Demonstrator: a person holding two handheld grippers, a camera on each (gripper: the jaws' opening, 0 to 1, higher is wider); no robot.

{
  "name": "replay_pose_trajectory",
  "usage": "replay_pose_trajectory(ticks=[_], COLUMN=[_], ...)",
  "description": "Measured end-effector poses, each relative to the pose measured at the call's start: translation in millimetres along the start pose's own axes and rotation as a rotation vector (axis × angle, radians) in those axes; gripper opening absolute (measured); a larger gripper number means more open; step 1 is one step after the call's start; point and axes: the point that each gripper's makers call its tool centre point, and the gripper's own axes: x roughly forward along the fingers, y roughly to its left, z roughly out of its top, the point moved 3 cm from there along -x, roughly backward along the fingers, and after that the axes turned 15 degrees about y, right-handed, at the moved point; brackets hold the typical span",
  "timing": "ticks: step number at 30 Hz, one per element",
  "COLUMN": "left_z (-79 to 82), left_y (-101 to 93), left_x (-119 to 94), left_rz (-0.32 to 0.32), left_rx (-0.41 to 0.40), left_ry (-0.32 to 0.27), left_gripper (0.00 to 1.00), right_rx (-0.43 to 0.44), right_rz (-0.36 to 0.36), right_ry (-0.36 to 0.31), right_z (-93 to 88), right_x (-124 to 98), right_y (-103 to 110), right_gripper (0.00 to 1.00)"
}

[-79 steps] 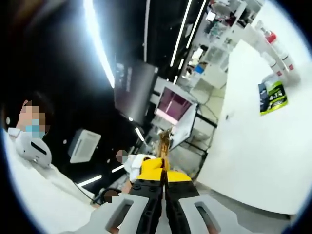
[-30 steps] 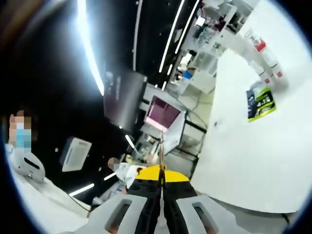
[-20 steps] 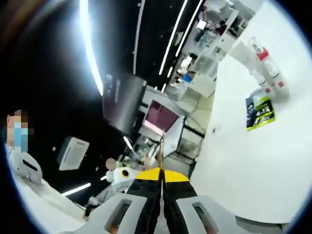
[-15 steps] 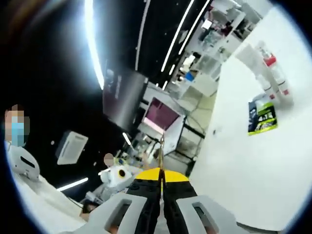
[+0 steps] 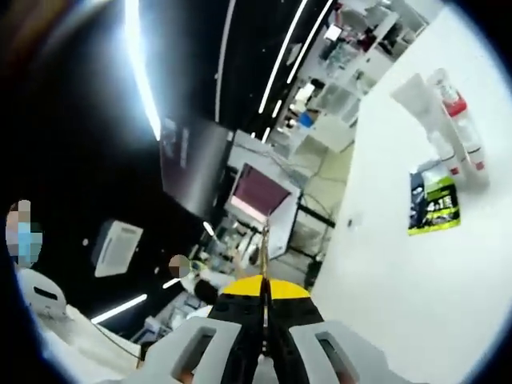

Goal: Arrange the skincare products in the storage area until every visible bottle or jar stands upright without overlapping.

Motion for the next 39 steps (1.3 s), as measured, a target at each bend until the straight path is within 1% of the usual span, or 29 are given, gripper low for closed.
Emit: replay_pose_trajectory(ticks=[4,7,10,13,16,19,22,25,27,30,33,36,39], left_z=[-11.3,-16.7,-19.9,-26.7,-34.7,-40.1,-50.3,-53.9,-56.7,-61.4,-62.0,-64.5,-64.3], left_y=[1.8,4.8,8.5,8.9,6.5,5.4,7.2,6.6,7.1,7.2,8.1,9.3,9.1], left_x=[11.3,15.7,17.3,21.2,27.5,30.5,33.3,35.8,36.0,37.4,37.4,37.9,37.9], left_rz=[0.028,0.033,0.055,0.096,0.097,0.094,0.128,0.135,0.128,0.126,0.133,0.128,0.125], left_rx=[0.008,-0.005,-0.031,0.001,0.042,0.048,0.082,0.102,0.101,0.103,0.103,0.104,0.101], left_ry=[0.078,0.106,0.127,0.182,0.251,0.283,0.350,0.378,0.394,0.426,0.428,0.446,0.448], left_gripper=[0.00,0.00,0.00,0.00,0.00,0.00,0.00,0.00,0.00,0.00,0.00,0.00,0.00], right_rx=[0.012,-0.011,0.009,0.012,-0.022,-0.009,0.003,0.030,0.038,0.045,0.056,0.064,0.091], right_rz=[-0.033,-0.091,-0.102,-0.158,-0.203,-0.207,-0.242,-0.243,-0.245,-0.251,-0.266,-0.261,-0.256], right_ry=[0.012,0.023,0.009,0.016,0.037,0.032,0.059,0.057,0.051,0.054,0.069,0.069,0.058], right_z=[2.4,5.6,10.4,9.6,6.1,5.3,5.8,12.2,20.6,24.6,29.1,33.9,37.3], right_x=[8.7,13.5,18.2,24.8,32.8,38.7,45.4,52.0,57.8,62.6,69.3,72.8,74.1], right_y=[-5.3,-13.9,-23.5,-33.3,-40.8,-48.7,-60.1,-62.8,-64.2,-67.1,-70.9,-72.5,-76.9], right_gripper=[0.00,0.00,0.00,0.00,0.00,0.00,0.00,0.00,0.00,0.00,0.00,0.00,0.00])
